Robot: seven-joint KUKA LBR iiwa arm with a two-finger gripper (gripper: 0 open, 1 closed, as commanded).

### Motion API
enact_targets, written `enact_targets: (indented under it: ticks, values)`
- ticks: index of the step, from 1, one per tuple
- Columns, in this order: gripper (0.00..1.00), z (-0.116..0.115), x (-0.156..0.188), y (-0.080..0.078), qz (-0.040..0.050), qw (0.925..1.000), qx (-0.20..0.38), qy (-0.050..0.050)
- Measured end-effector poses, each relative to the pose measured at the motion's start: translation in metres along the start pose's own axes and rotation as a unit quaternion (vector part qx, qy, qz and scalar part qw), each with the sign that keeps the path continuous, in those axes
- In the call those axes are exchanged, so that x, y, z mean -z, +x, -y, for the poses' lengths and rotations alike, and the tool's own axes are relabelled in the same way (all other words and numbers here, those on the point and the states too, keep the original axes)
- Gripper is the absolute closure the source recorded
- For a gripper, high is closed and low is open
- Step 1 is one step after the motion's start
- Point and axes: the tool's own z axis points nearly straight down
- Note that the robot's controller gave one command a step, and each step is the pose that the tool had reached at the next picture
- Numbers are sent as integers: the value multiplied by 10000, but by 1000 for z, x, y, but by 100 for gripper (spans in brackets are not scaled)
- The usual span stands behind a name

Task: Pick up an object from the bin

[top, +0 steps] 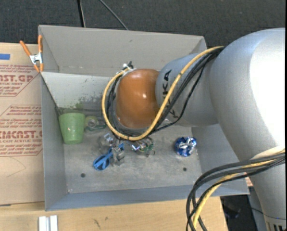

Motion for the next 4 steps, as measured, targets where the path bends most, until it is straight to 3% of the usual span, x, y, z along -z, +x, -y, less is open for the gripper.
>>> enact_targets:
  ticks: [1,2,3,4]
  values:
    - [100,-38,110,34,41,10000,18,12]
    - [100,-23,-3,-13,7,9997,233,-2]
    - [100,-17,1,-52,18,9780,2084,8]
    - [100,-80,192,-32,54,9744,2248,19]
